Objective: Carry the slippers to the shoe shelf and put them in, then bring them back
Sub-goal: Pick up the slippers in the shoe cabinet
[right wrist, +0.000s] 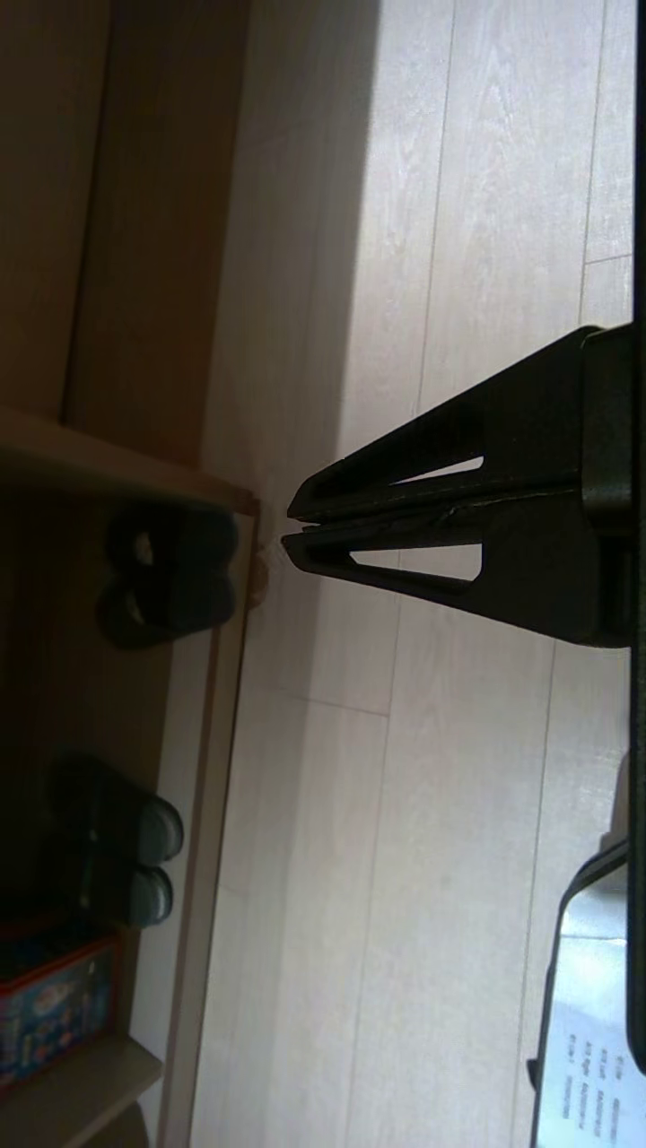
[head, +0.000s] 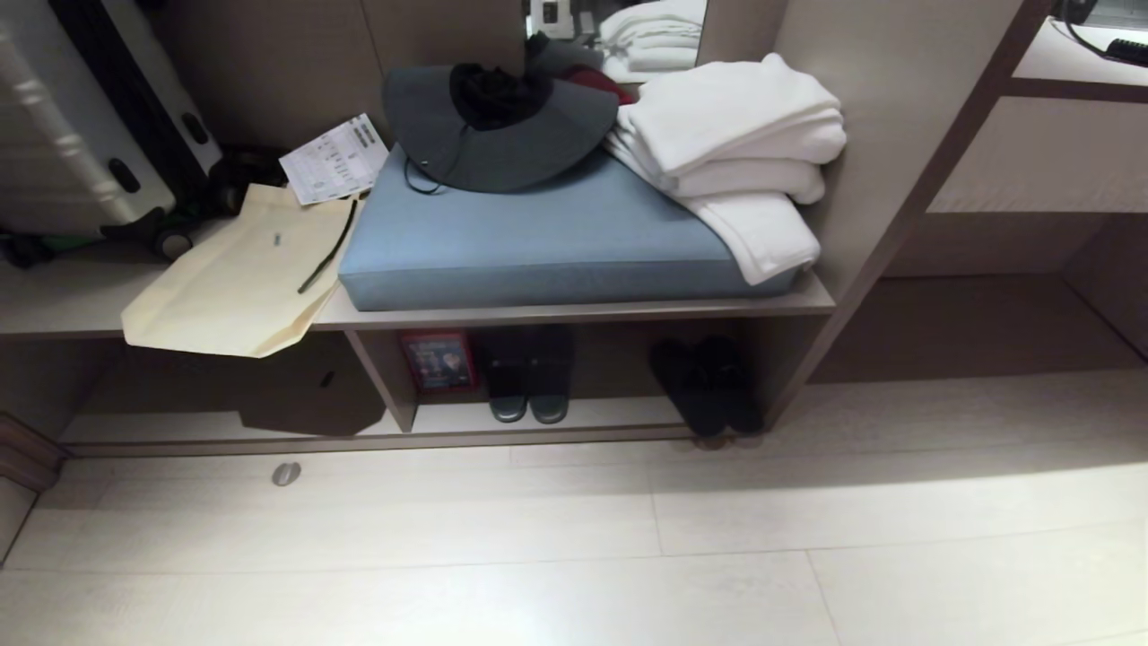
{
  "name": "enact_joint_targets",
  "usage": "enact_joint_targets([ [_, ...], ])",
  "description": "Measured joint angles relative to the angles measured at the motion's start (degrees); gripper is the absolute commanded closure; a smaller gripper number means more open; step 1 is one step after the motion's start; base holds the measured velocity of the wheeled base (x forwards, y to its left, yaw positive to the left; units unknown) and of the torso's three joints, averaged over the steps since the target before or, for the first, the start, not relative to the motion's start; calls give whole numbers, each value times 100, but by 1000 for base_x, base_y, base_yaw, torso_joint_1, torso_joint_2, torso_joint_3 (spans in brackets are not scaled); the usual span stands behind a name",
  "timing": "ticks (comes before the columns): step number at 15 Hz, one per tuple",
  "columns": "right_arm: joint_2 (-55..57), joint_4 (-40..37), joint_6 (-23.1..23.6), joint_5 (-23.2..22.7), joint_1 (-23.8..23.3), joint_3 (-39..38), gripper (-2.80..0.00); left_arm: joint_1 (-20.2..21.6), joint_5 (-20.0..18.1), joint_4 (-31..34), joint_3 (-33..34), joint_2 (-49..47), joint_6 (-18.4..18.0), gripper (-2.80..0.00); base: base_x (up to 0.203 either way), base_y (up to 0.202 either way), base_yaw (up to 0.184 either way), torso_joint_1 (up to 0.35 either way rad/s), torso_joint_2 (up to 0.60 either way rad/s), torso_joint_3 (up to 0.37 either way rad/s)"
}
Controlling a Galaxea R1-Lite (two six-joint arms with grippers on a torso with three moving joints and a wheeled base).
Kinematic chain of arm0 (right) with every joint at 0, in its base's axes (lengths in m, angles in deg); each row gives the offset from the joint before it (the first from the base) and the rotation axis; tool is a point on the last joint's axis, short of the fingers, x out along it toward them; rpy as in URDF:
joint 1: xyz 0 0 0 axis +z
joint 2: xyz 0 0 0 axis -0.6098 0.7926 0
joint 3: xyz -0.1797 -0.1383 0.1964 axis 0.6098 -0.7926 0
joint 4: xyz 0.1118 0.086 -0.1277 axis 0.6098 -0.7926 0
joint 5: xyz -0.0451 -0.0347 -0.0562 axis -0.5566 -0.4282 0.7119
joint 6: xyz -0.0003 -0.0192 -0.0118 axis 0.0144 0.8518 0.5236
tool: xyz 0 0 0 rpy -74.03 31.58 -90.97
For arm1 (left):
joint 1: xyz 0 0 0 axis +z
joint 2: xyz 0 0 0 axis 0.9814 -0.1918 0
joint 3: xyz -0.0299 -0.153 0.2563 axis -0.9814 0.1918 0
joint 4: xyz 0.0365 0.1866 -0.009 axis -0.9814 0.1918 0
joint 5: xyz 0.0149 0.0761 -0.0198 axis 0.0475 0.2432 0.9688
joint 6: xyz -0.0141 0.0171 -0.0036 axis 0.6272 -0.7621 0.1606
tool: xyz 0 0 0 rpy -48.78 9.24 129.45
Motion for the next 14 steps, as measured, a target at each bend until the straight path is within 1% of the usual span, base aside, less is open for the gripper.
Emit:
enact_joint_targets([
  [14, 0, 11, 19, -11, 0, 4, 0, -2, 3, 0, 0, 0, -3, 0, 0, 0, 0, 2, 0, 202],
])
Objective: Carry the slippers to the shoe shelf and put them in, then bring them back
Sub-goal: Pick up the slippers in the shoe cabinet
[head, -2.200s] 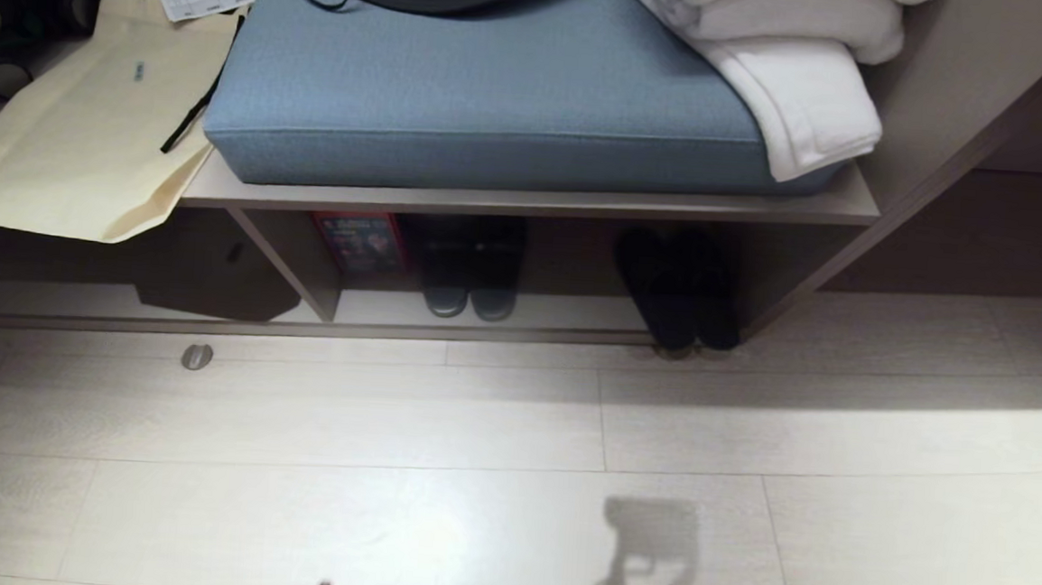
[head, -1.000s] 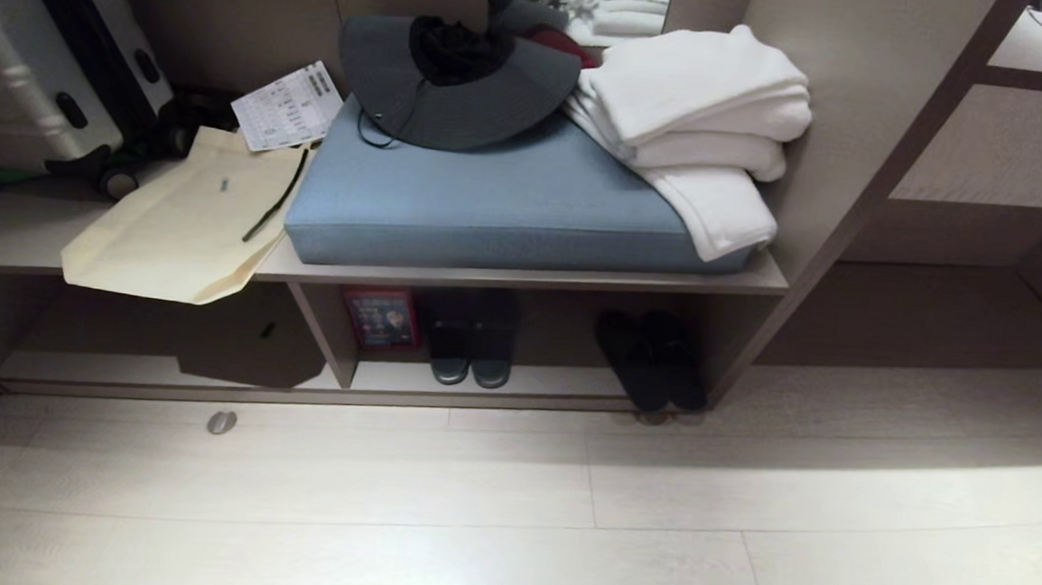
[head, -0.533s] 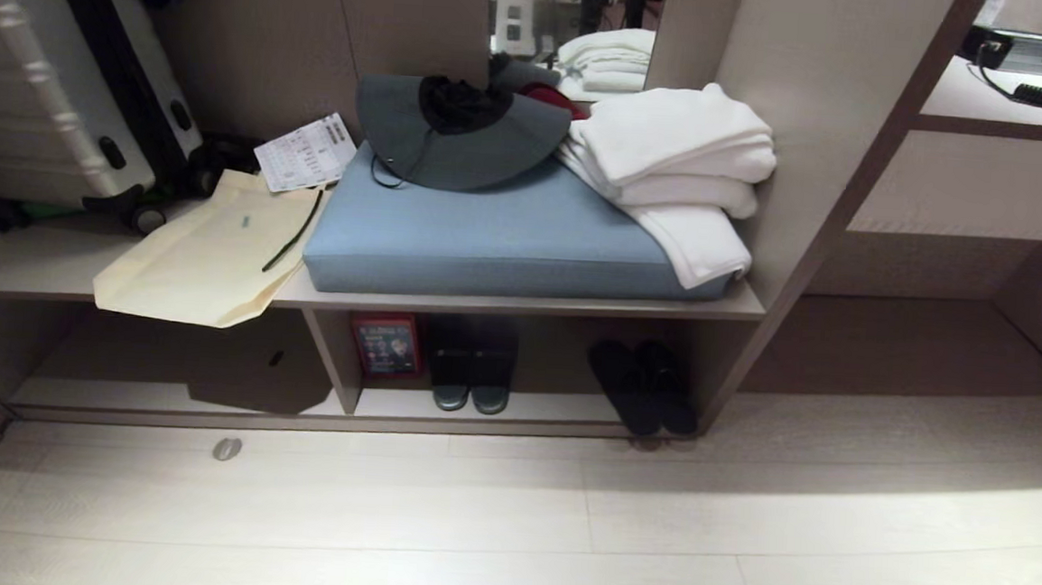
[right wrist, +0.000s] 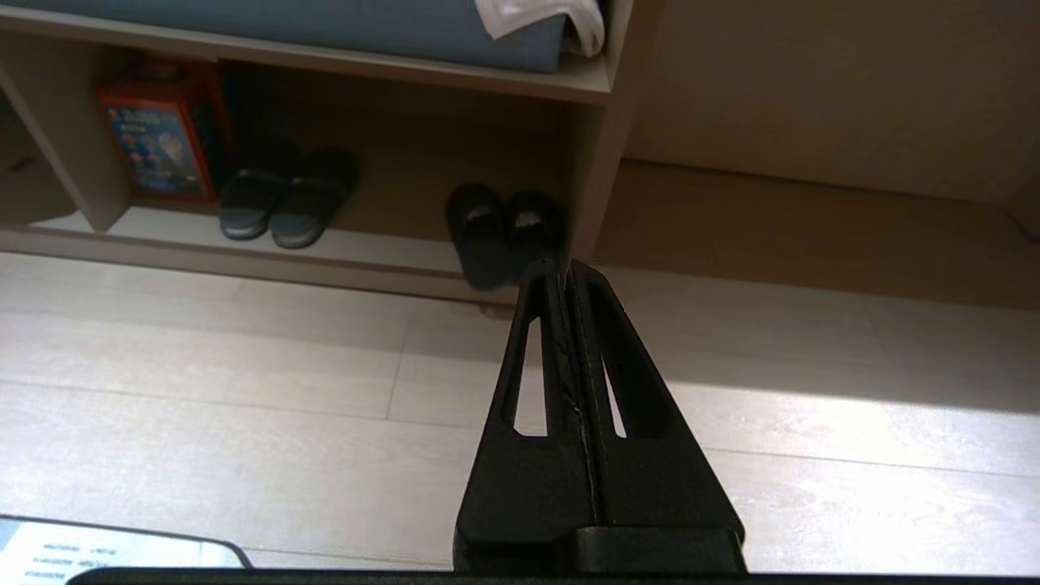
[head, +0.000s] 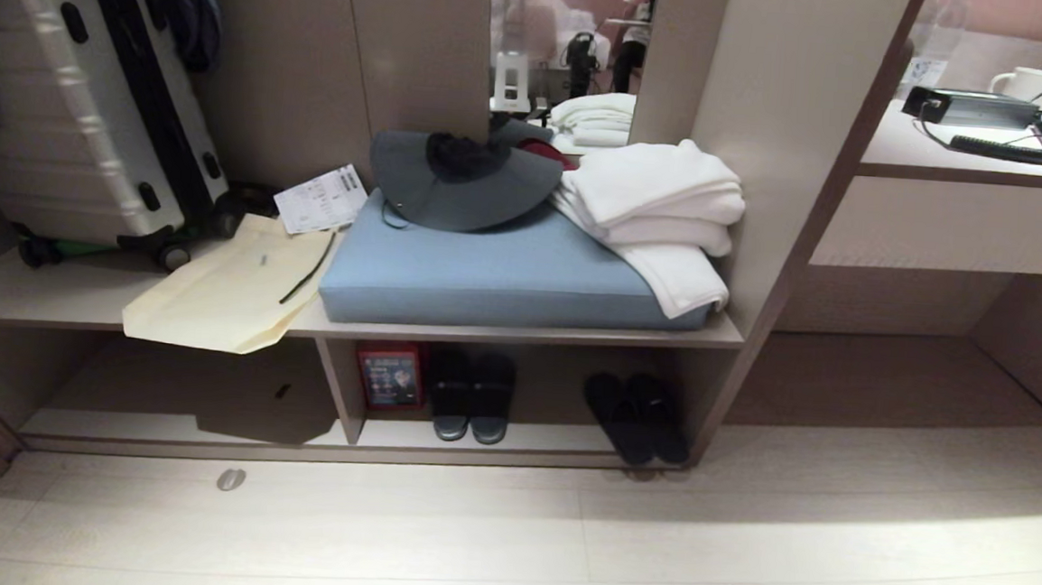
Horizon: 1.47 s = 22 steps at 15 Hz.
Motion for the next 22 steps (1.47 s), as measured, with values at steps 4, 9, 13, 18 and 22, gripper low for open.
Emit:
enact_joint_targets([
  [4, 0, -2, -1, 2, 0, 0, 0, 2, 0, 0, 0, 0, 6, 0, 0, 0, 0, 7, 2, 199],
  [9, 0, -2, -2, 2, 0, 2, 0, -1, -9, -1, 0, 0, -2, 0, 0, 0, 0, -1, 2, 152],
  [13, 0, -2, 1, 5, 0, 2, 0, -1, -10, 0, 0, 0, 0, 0, 0, 0, 0, 2, 1, 19],
  [18, 0, -2, -1, 2, 0, 2, 0, -1, -10, -1, 0, 0, 3, 0, 0, 0, 0, 0, 0, 0],
  [22, 0, -2, -1, 0, 0, 2, 0, -1, -9, 0, 0, 0, 1, 0, 0, 0, 0, 0, 0, 0],
])
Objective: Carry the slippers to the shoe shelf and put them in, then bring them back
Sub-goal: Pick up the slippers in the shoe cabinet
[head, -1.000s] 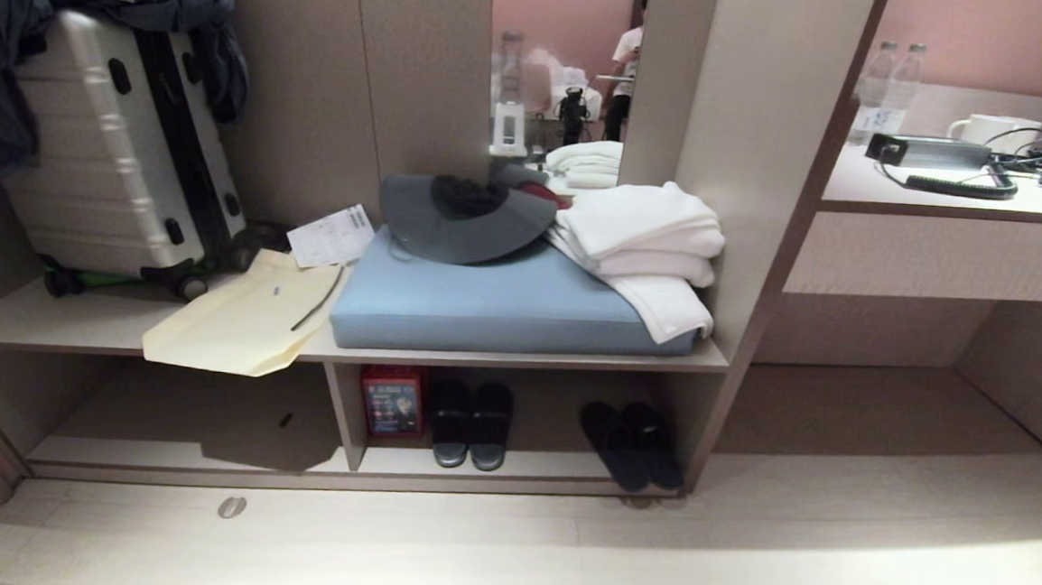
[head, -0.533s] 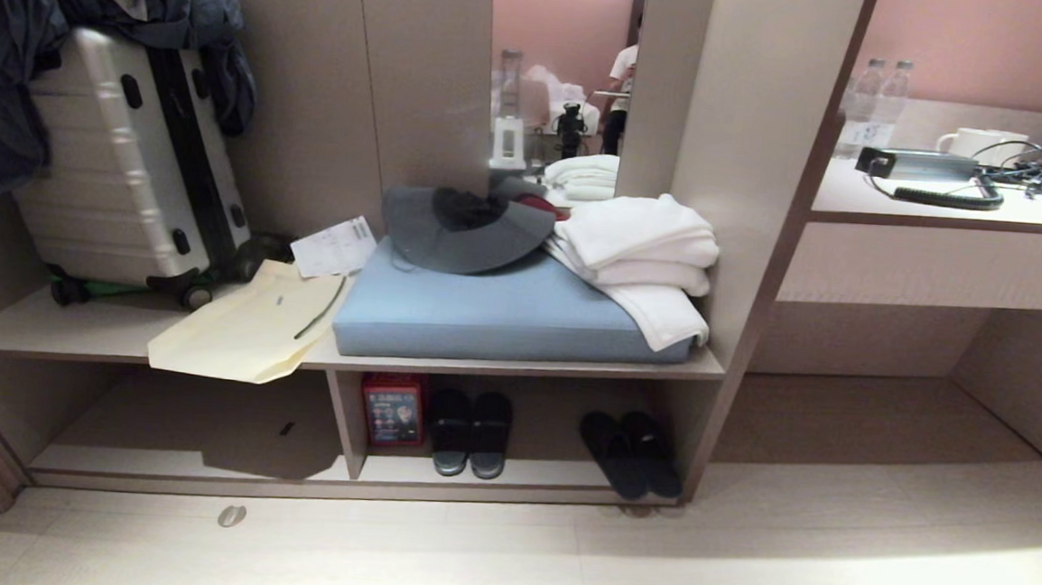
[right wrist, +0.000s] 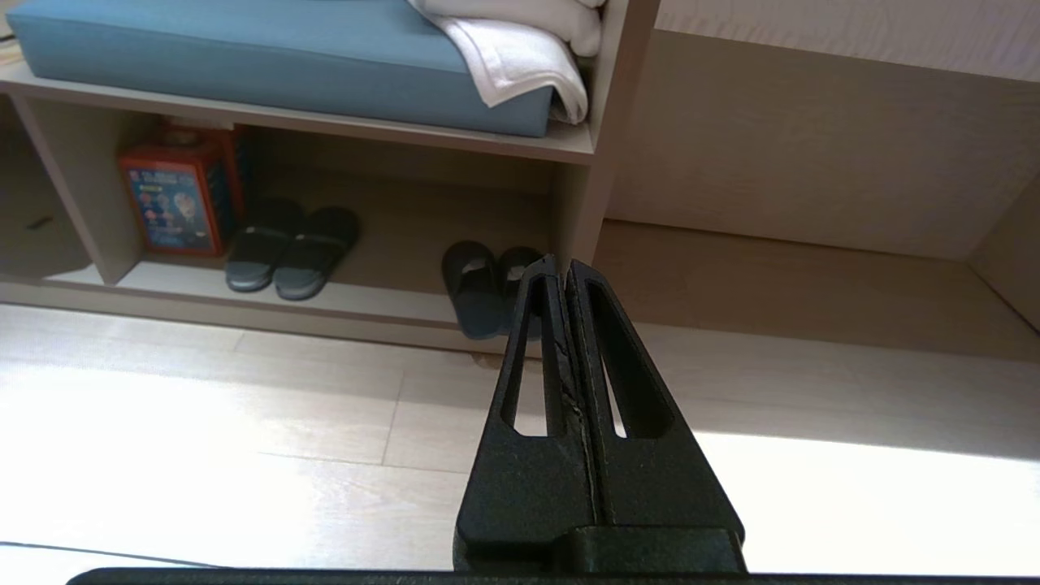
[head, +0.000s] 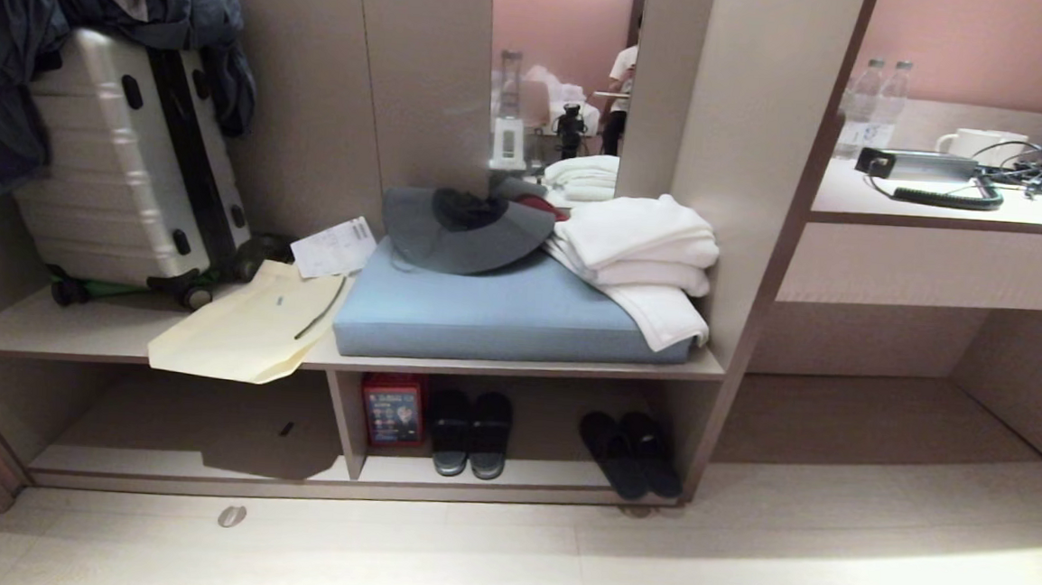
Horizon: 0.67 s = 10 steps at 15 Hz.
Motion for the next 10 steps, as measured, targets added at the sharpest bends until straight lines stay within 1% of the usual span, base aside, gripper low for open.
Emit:
enact_joint_targets([
  [10, 0, 0, 0, 2, 0, 0, 0, 0, -1, 0, 0, 0, -1, 0, 0, 0, 0, 0, 0, 0],
])
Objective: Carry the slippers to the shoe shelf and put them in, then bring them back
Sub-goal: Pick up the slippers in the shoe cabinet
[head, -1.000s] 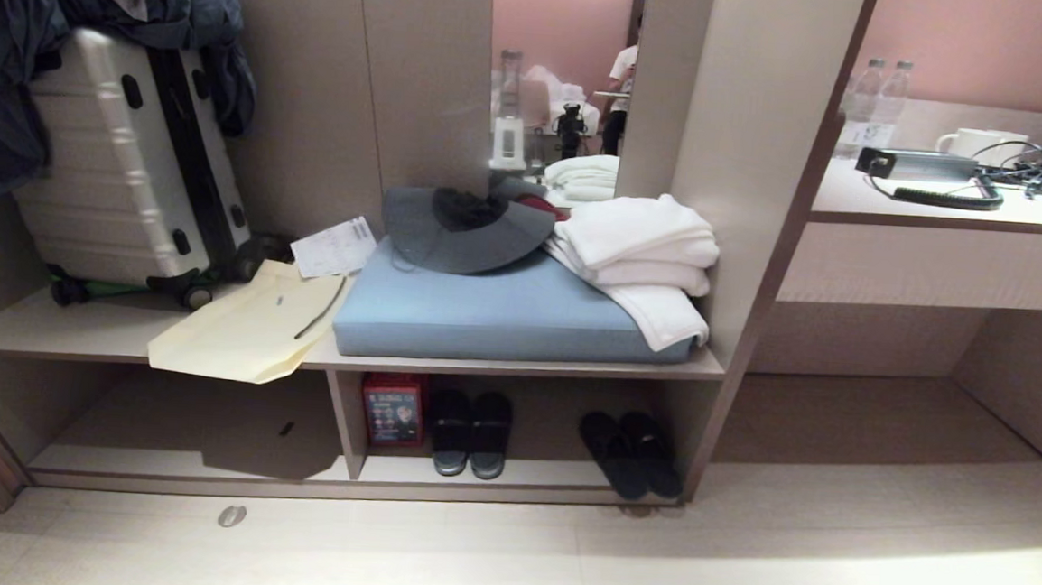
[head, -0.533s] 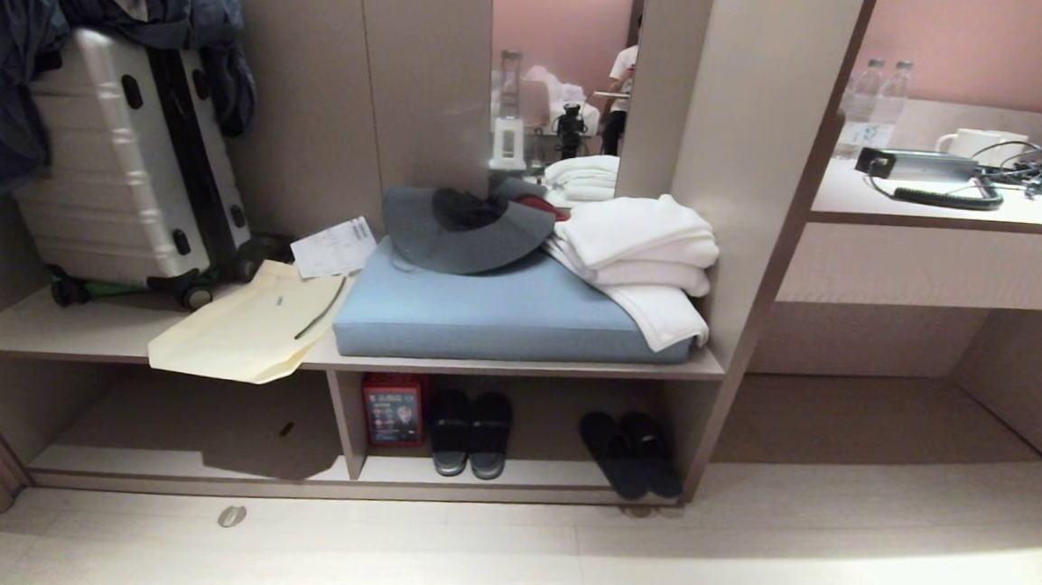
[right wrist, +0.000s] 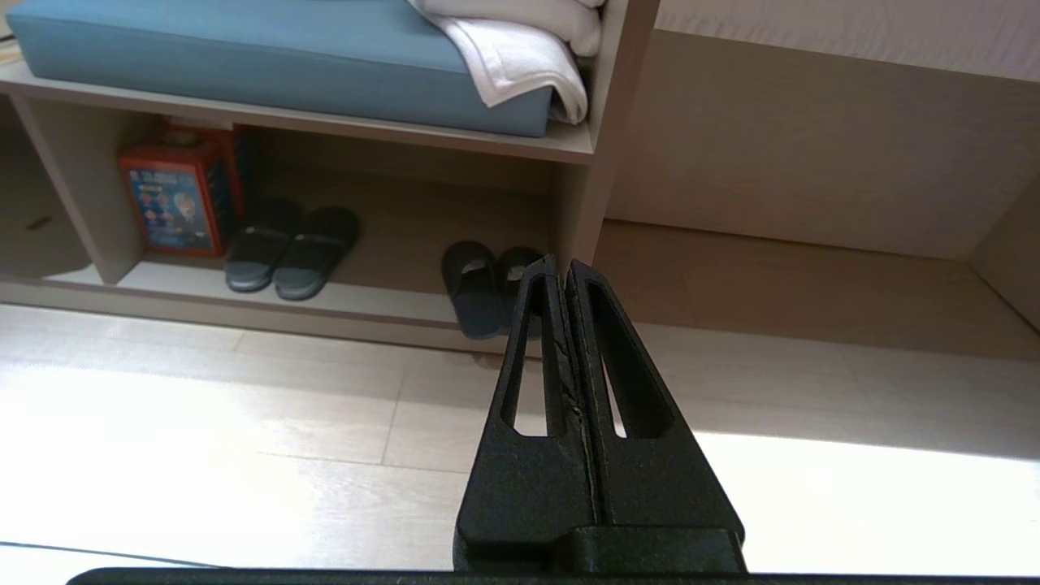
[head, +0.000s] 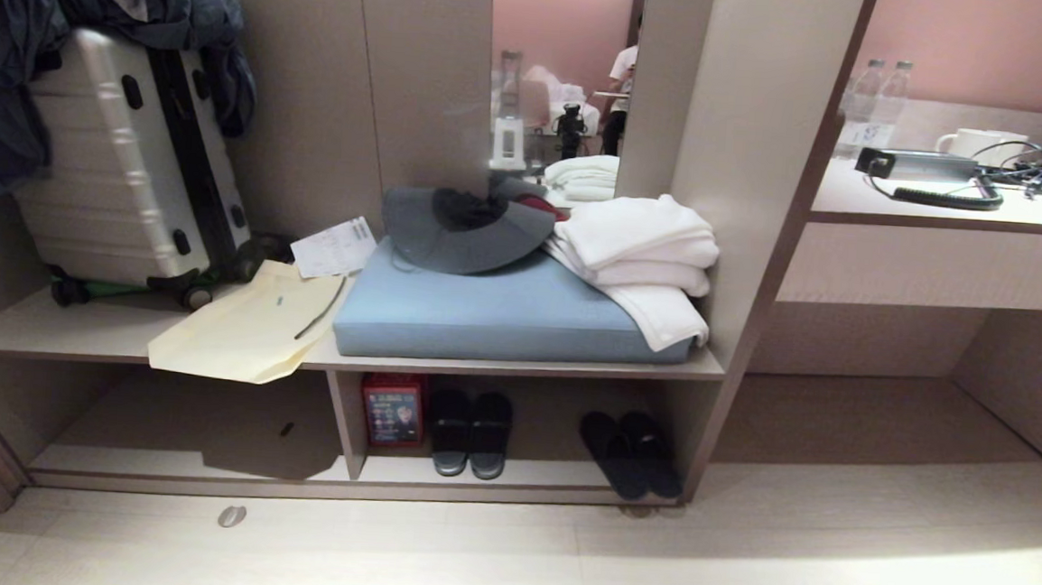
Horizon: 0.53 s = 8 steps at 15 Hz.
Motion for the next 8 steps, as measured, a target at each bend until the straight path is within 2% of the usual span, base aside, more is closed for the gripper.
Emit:
enact_joint_targets([
  [5, 0, -6, 0, -2, 2, -5, 0, 0, 0, -1, 0, 0, 1, 0, 0, 0, 0, 0, 0, 0],
  [8, 0, -6, 1, 0, 2, -2, 0, 7, 0, -1, 0, 0, 1, 0, -2, -153, 0, 2, 4, 2],
])
